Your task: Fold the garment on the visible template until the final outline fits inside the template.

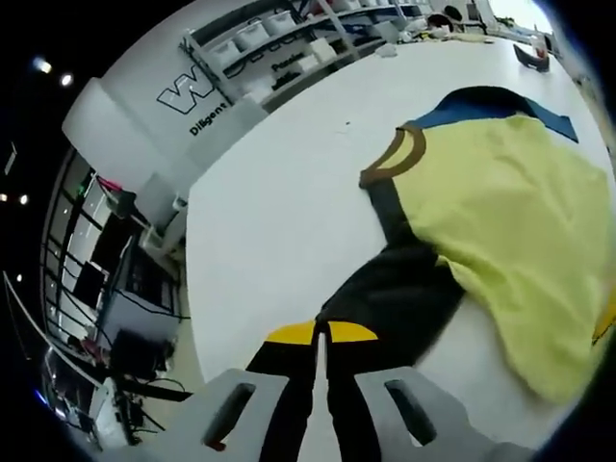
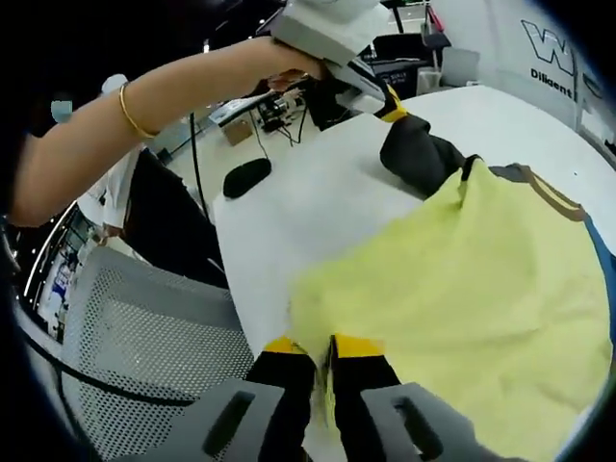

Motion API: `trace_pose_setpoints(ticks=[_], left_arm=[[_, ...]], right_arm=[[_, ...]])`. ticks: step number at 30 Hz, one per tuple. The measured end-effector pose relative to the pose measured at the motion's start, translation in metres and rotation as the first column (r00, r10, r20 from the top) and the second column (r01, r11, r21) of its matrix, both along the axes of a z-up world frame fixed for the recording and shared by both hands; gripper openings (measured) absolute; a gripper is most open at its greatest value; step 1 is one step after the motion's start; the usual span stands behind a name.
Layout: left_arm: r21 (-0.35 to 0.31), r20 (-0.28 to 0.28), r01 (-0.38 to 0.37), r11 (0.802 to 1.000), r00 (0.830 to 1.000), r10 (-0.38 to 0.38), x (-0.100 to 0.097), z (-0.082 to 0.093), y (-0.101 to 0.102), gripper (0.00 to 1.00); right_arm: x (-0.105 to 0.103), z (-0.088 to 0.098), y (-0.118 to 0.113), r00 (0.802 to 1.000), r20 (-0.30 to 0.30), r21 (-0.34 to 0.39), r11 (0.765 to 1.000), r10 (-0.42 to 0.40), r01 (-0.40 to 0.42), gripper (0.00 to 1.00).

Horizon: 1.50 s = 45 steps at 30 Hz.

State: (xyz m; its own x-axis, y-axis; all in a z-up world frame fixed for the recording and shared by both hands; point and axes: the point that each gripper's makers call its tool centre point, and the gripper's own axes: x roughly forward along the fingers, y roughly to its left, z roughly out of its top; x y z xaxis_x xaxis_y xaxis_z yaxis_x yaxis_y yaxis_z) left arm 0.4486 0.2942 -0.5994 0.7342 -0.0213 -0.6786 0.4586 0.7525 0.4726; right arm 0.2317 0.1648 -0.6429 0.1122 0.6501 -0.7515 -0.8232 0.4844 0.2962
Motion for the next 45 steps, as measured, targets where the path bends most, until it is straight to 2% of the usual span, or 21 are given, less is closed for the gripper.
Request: trace_pose_setpoints(ticks=[2,3,4,5,7,8,11,12,19,20,21,22,26,28,31,34,38,41,42,44,45], left_arm=[[-0.011,-0.001,-0.007,1.000,1.000,0.007,-0.002,0.000,0.002,0.11],[-0.022,-0.002,-0.021,1.000,1.000,0.021,-0.003,-0.001,0.004,0.14],[-0.045,-0.003,-0.045,0.998,0.999,0.045,-0.005,-0.001,0.008,0.18],[-0.068,-0.004,-0.069,0.995,0.998,0.069,-0.007,-0.001,0.012,0.20],[-0.163,-0.001,-0.124,0.979,0.992,0.126,-0.012,0.001,0.016,0.24],[-0.192,-0.008,-0.149,0.970,0.989,0.150,-0.015,0.001,0.018,0.25],[-0.217,-0.014,-0.162,0.963,0.987,0.163,-0.017,0.001,0.019,0.34],[-0.333,-0.041,-0.200,0.922,0.979,0.198,-0.026,-0.001,0.013,0.37],[-0.350,-0.069,-0.190,0.917,0.982,0.177,-0.039,-0.011,0.004,0.48],[-0.384,-0.081,-0.191,0.903,0.981,0.173,-0.041,-0.014,-0.003,0.49],[-0.394,-0.083,-0.193,0.898,0.981,0.174,-0.041,-0.014,-0.004,0.50],[-0.409,-0.096,-0.199,0.891,0.980,0.175,-0.043,-0.019,-0.007,0.50],[-0.407,-0.123,-0.225,0.885,0.974,0.191,-0.048,-0.029,-0.007,0.47],[-0.447,-0.138,-0.242,0.861,0.970,0.201,-0.048,-0.035,-0.010,0.45],[-0.473,-0.154,-0.256,0.843,0.966,0.206,-0.048,-0.044,-0.009,0.43],[-0.471,-0.155,-0.264,0.842,0.964,0.216,-0.048,-0.050,-0.007,0.40],[-0.479,-0.161,-0.271,0.835,0.962,0.220,-0.048,-0.054,-0.007,0.37],[-0.474,-0.162,-0.264,0.840,0.964,0.212,-0.048,-0.057,-0.009,0.32],[-0.472,-0.164,-0.262,0.842,0.964,0.208,-0.047,-0.058,-0.010,0.30],[-0.471,-0.176,-0.269,0.840,0.962,0.209,-0.046,-0.062,-0.010,0.26],[-0.470,-0.179,-0.271,0.840,0.961,0.210,-0.046,-0.063,-0.010,0.23]], right_arm=[[0.001,0.006,0.002,1.000,0.006,0.023,1.000,-0.008,0.008,0.29],[0.004,0.011,0.003,1.000,0.012,0.042,0.999,-0.015,0.015,0.32],[0.015,0.026,0.000,0.999,0.021,0.071,0.997,-0.045,0.044,0.30],[0.022,0.034,0.000,0.997,0.031,0.093,0.994,-0.064,0.061,0.28],[0.038,0.048,-0.002,0.994,0.050,0.137,0.986,-0.101,0.093,0.28],[0.045,0.053,-0.003,0.992,0.056,0.147,0.984,-0.112,0.103,0.30],[0.054,0.057,-0.005,0.990,0.064,0.157,0.981,-0.128,0.117,0.30],[0.091,0.065,-0.011,0.980,0.105,0.155,0.976,-0.169,0.152,0.30],[0.146,0.067,-0.005,0.966,0.121,0.179,0.962,-0.229,0.206,0.28],[0.157,0.066,0.002,0.966,0.125,0.179,0.963,-0.225,0.201,0.27],[0.165,0.065,0.009,0.967,0.129,0.185,0.964,-0.218,0.192,0.27],[0.170,0.064,0.013,0.968,0.129,0.185,0.964,-0.217,0.191,0.27],[0.195,0.052,0.036,0.969,0.131,0.177,0.967,-0.208,0.184,0.24],[0.199,0.045,0.041,0.971,0.124,0.163,0.970,-0.203,0.182,0.24],[0.207,0.029,0.050,0.975,0.100,0.128,0.975,-0.197,0.184,0.23],[0.216,0.012,0.055,0.975,0.092,0.093,0.977,-0.202,0.193,0.22],[0.223,-0.001,0.059,0.974,0.081,0.079,0.975,-0.213,0.207,0.13],[0.226,-0.002,0.063,0.974,0.081,0.096,0.974,-0.214,0.206,0.00],[0.226,0.000,0.064,0.975,0.084,0.106,0.975,-0.205,0.195,0.00],[0.228,0.014,0.066,0.975,0.144,0.150,0.977,-0.172,0.150,0.00],[0.227,0.017,0.066,0.974,0.153,0.157,0.978,-0.165,0.141,0.00]])
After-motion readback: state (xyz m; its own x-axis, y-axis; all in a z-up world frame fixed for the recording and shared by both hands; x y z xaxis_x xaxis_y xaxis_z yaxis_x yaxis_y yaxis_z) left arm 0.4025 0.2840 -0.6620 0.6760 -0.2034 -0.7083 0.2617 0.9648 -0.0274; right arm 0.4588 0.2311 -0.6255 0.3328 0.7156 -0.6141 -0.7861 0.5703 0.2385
